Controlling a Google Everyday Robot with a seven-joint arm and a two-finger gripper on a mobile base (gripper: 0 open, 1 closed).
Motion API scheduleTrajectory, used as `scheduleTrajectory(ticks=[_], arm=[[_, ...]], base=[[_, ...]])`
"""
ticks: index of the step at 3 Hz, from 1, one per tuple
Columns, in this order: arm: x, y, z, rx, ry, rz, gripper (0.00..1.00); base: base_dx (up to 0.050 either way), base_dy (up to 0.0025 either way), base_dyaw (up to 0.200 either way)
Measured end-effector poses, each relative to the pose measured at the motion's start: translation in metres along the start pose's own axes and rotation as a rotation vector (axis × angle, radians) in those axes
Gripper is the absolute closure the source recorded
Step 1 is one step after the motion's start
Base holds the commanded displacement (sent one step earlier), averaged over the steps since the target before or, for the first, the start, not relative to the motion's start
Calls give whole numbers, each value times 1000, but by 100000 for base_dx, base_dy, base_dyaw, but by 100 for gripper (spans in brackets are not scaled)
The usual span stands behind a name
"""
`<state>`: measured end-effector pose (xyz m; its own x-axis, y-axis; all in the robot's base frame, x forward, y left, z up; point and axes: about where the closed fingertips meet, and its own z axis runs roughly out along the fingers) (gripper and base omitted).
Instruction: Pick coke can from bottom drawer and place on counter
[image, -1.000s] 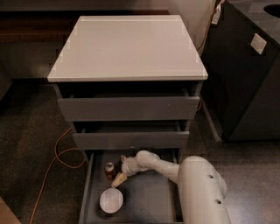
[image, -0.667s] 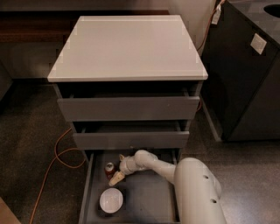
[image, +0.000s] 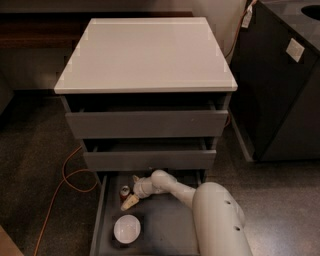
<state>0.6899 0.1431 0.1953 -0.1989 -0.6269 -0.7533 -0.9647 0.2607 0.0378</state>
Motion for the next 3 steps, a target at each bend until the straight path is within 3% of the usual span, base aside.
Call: scheduleTrajectory(ticks=[1,3], arm=[[-6,2,6,-7,-4,-12,10],[-16,13,2,7,-12,-43,57]], base=[[0,0,0],[0,0,0]])
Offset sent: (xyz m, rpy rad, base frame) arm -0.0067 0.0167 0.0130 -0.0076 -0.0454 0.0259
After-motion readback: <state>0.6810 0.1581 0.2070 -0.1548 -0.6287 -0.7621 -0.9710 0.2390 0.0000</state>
